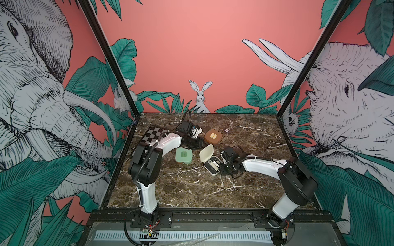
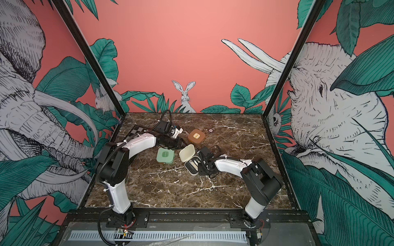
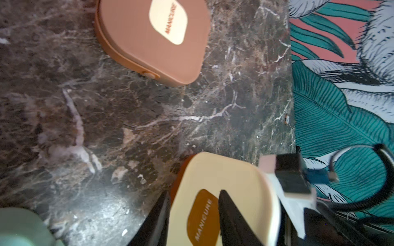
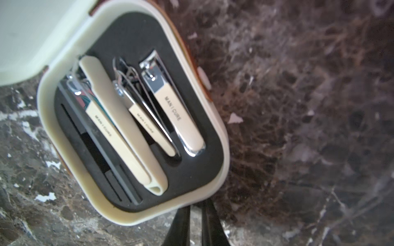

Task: Organize nail clipper sets
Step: Close the storage box at the center of the board.

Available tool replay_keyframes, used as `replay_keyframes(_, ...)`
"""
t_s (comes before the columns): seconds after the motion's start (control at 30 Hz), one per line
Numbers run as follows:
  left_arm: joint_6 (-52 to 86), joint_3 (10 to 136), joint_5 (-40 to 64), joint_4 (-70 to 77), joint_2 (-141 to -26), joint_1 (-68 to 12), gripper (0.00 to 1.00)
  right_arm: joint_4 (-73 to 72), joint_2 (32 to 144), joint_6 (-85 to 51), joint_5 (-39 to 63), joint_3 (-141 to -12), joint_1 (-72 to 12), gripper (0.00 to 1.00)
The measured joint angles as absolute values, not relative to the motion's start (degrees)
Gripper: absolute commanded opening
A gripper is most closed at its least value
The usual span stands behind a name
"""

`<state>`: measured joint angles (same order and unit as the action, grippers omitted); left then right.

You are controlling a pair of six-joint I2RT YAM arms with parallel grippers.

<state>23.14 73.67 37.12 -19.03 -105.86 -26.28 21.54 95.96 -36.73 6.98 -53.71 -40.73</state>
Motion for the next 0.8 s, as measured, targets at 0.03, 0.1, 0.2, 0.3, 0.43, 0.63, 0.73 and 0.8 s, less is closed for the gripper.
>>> replay_keyframes(0.03, 23.3, 73.0, 37.4, -18.8, -104.8, -26.6, 0.41, 21.6, 96.5, -36.5, 7.4, -54.6, -40.2, 0.18)
replay_keyframes(0.1, 23.6, 72.1, 37.8, -18.2, -103.8, -27.4, 0.41, 21.6, 97.6, -36.3, 8.4, -56.1, -39.2, 0.18)
replay_keyframes(0.2, 24.2, 70.5, 38.2, -17.1, -103.8, -29.2, 0.41, 21.4, 99.4, -36.2, 9.7, -58.1, -37.9, 0.19)
replay_keyframes(0.3, 25.1, 68.1, 38.5, -15.9, -104.3, -31.6, 0.41, 21.3, 101.3, -36.2, 10.3, -59.5, -36.7, 0.19)
replay_keyframes(0.43, 26.9, 65.6, 38.6, -13.0, -106.7, -34.0, 0.41, 21.8, 102.5, -36.2, 10.3, -60.4, -34.4, 0.27)
replay_keyframes(0.63, 29.6, 63.6, 39.9, -8.1, -108.9, -34.6, 0.41, 22.8, 95.7, -36.6, 8.6, -54.2, -29.1, 0.32)
replay_keyframes(0.73, 30.6, 62.7, 40.4, -5.7, -109.0, -34.6, 0.41, 23.3, 90.9, -37.8, 9.5, -52.7, -29.7, 0.32)
replay_keyframes(0.8, 31.1, 62.0, 40.5, -4.3, -108.9, -34.6, 0.41, 22.6, 87.5, -39.4, 10.3, -52.4, -31.5, 0.30)
